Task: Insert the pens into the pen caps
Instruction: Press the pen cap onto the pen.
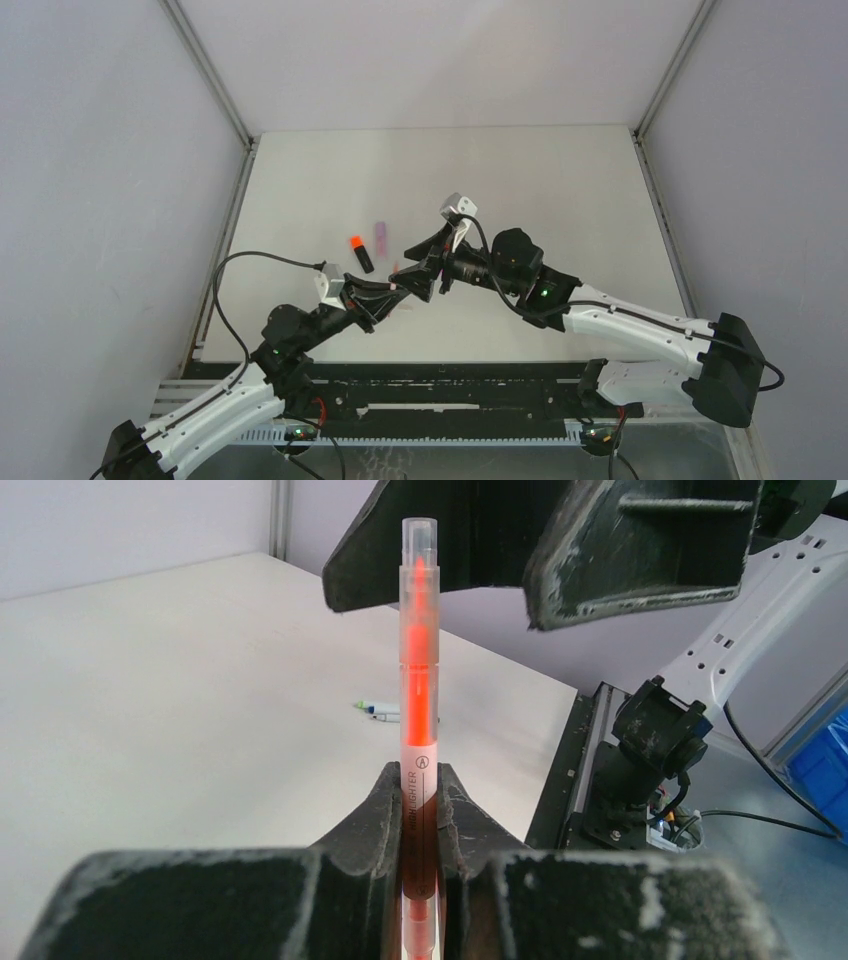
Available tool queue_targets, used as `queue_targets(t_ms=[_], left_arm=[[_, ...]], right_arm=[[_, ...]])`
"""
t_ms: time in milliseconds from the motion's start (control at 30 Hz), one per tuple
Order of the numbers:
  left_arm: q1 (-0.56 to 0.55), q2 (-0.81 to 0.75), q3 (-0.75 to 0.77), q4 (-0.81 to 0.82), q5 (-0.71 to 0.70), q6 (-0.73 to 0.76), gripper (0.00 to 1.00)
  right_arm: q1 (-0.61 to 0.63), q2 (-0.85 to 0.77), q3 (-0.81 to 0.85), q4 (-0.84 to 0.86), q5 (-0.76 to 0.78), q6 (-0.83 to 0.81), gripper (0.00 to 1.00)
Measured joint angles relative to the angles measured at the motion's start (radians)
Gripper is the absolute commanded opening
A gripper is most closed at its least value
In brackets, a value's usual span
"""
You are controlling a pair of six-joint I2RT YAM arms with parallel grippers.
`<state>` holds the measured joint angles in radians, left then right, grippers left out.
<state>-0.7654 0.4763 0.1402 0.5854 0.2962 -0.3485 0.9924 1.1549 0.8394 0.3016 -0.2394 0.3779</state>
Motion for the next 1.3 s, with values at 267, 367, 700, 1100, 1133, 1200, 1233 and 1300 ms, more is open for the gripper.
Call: queue_targets(t_ms=[267,367,700,1100,1133,1200,1233,1300], left_arm=[[0.000,0.000,0.000,-0.006,0.000,0.002,0.00],[0.000,0.000,0.000,-0.008,0.000,0.002,0.00],[0.000,-0.001,0.000,-0.016,-0.001,0.002,0.00],[0.000,-0.008,0.000,-0.007,-0.014,-0.030,0.00],[0.000,-0.010,0.000,-0.005,-0.014,-0.035,0.00],[0.000,-0.015,0.000,-0.005,-0.014,-0.043,0.00],[0.000,-0.020,0.000,-0.008,-0.013,-0.050,0.00],[-0.001,-0.026,0.000,-0.017,-0.003,-0.060,0.00]], right_arm=[[-0.002,0.040,0.000,0.031,-0.007,0.003,0.57],[-0.003,0.050,0.002,0.053,-0.007,0.004,0.51],[-0.003,0.086,0.022,0.070,-0.022,0.007,0.05],[-0.003,0.089,0.024,0.069,-0.056,0.011,0.00],[-0.003,0.089,0.024,0.068,-0.056,0.016,0.00],[-0.003,0.088,0.021,0.070,-0.060,0.028,0.00],[-0.003,0.085,0.016,0.074,-0.063,0.034,0.00],[-0.002,0.077,-0.002,0.089,-0.066,0.051,0.00]])
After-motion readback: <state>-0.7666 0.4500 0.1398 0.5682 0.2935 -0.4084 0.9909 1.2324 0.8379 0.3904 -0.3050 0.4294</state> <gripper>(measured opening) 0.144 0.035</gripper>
